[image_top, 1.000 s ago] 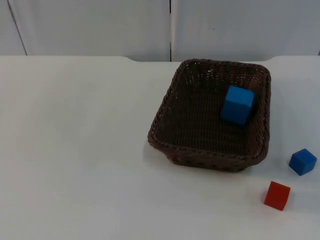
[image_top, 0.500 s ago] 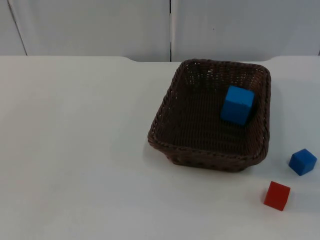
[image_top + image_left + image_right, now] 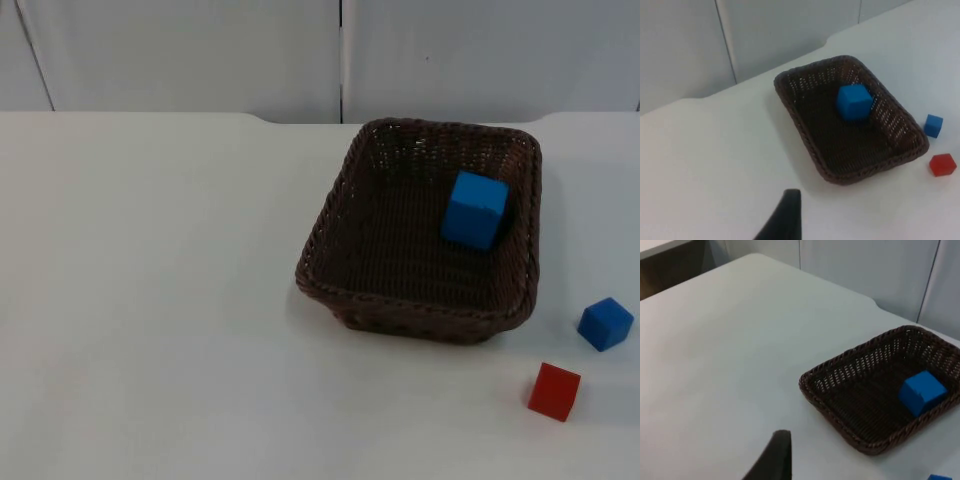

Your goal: Pick up the basket with the left hand and place the largest block into the basket with the right hand.

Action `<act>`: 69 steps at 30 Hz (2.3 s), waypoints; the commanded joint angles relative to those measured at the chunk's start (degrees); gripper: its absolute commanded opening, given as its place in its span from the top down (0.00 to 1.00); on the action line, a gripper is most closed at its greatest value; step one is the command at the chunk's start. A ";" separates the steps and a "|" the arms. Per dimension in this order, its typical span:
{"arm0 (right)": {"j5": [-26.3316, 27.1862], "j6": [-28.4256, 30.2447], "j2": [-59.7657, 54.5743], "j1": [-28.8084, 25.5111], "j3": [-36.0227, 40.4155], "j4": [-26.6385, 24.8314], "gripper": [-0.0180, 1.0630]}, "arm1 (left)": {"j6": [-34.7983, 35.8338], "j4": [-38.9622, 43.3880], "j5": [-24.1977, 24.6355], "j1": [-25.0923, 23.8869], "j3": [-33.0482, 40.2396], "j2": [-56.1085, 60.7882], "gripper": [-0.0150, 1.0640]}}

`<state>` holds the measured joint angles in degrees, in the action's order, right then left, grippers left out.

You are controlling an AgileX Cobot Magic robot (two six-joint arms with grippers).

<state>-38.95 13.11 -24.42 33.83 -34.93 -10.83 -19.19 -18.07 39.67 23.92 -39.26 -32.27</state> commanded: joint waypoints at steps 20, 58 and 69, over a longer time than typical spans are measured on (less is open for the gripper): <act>-7.07 -2.01 19.32 -0.01 4.24 -0.12 0.10 | 13.20 13.25 14.16 0.07 5.67 21.23 0.13; -23.00 -6.26 24.42 -0.01 5.48 1.60 0.10 | 19.19 17.31 21.92 0.07 11.02 32.27 0.13; -23.00 -6.54 24.42 -0.01 5.48 2.20 0.11 | 19.19 17.31 21.92 0.07 11.02 32.27 0.13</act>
<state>-62.00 7.04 -0.25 33.95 -29.47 -9.05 -0.44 -1.06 61.38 23.92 -28.45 -0.21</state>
